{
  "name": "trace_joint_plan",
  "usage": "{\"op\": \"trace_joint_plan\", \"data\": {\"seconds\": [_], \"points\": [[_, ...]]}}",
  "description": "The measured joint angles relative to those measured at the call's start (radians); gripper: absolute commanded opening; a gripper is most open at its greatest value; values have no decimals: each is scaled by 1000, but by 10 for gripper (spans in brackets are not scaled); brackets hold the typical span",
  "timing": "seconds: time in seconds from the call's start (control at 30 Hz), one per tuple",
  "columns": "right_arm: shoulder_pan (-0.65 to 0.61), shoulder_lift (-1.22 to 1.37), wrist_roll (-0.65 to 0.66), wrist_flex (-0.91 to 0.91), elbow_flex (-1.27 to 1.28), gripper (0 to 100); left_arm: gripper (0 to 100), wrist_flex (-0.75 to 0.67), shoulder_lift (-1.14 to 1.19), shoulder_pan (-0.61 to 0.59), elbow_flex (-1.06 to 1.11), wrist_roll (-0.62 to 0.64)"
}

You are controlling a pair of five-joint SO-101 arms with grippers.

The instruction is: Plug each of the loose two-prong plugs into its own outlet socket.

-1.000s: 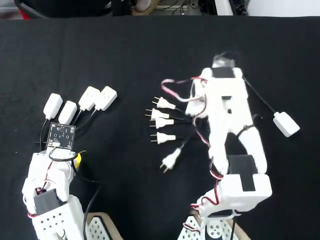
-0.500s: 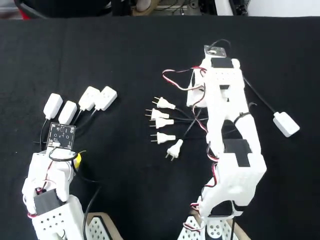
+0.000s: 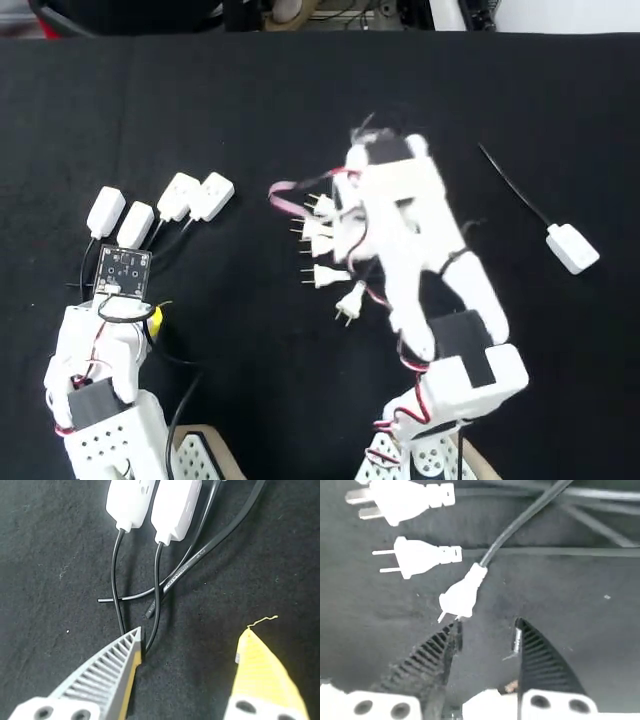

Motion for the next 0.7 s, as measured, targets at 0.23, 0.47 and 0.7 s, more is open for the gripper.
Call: {"op": "trace_joint_plan", "data": {"seconds": [0.23, 0.47, 0.7], "points": [[-83, 109, -63, -155, 103, 160, 299, 0, 0, 0, 0, 0], [-95, 224, -101, -222, 106, 158, 299, 0, 0, 0, 0, 0], [-28, 229, -101, -224, 106, 45, 299, 0, 0, 0, 0, 0]]}}
